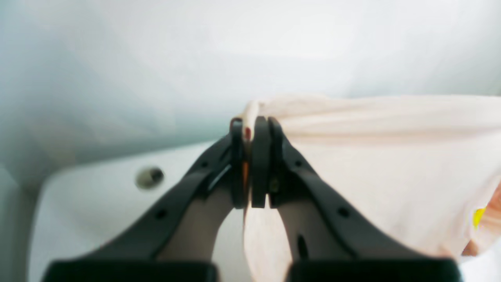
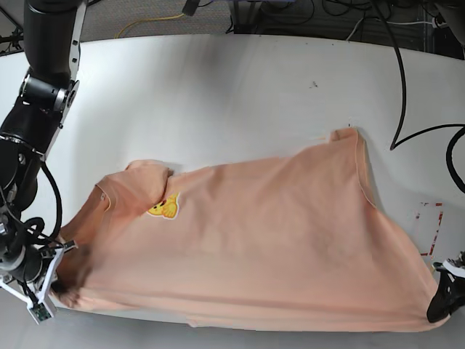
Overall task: Fold the T-shirt properly
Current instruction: 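Pull the shirt hem with the left gripper, spreading the shirt flat, then lift the shirt with both grippers, stretching it between them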
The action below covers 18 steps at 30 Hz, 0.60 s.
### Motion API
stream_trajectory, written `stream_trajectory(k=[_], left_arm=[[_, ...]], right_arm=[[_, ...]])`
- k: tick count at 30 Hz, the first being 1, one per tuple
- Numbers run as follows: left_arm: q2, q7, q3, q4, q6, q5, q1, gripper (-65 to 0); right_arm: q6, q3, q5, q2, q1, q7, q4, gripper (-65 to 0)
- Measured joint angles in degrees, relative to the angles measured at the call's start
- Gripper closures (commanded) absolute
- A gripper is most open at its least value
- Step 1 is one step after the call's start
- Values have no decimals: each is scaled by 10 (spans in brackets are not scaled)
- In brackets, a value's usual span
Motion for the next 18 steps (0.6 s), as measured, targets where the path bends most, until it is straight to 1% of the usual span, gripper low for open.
stream_trajectory(k=[5, 7, 9, 12, 14, 16, 18], left_arm=[[-11, 5, 30, -1, -2, -5, -69, 0], [-26, 5, 34, 0, -2, -18, -90, 0], [-45, 5, 35, -2, -5, -37, -120, 0], [-55, 5, 33, -22, -2, -54, -163, 0], [-66, 2, 34, -31, 3, -67, -189, 0], [-82, 3, 34, -39, -6, -83, -212, 0], [-91, 4, 33, -53, -6, -85, -236, 0]], right_arm=[[0, -52, -3, 21, 59, -2, 1, 0], [0, -78, -6, 28, 90, -5, 2, 0], [0, -110, 0, 41, 126, -4, 1, 0], [-1, -155, 1, 55, 175, 0, 3, 0], [0, -191, 8, 58, 214, 4, 6, 0], [2, -210, 19, 68, 242, 8, 7, 0], [0, -226, 14, 76, 272, 4, 7, 0]])
